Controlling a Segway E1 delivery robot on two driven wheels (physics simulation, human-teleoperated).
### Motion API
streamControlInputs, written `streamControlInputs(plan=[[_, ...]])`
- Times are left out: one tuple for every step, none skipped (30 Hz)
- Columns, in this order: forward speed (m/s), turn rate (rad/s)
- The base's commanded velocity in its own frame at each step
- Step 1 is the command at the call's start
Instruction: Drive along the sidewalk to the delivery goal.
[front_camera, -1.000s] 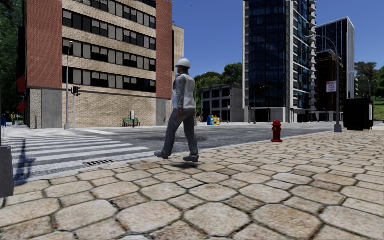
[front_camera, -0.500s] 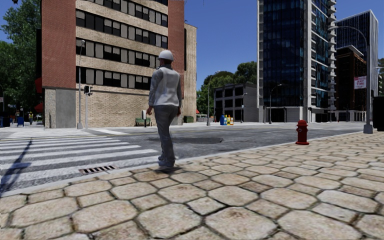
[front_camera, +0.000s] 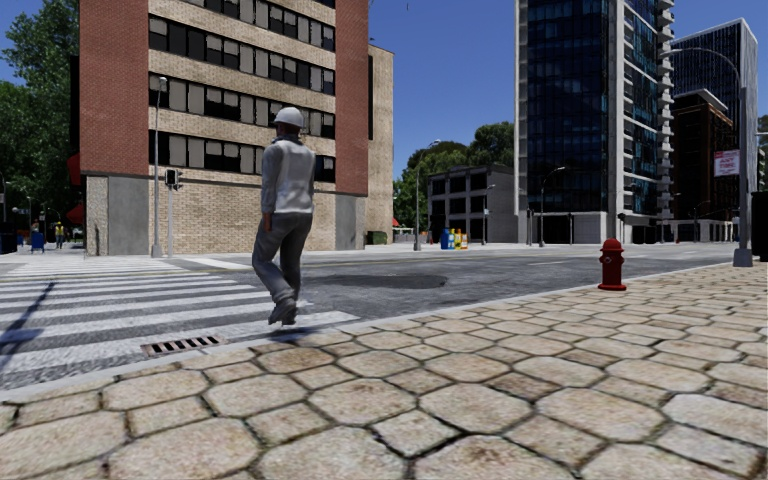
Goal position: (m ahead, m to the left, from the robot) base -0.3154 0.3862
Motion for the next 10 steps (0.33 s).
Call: streamControlInputs(plan=[[0.00, 0.00], [0.00, 0.00], [0.00, 0.00], [0.00, 0.00], [0.00, 0.00], [0.00, 0.00], [0.00, 0.00], [0.00, 0.00], [0.00, 0.00], [0.00, 0.00]])
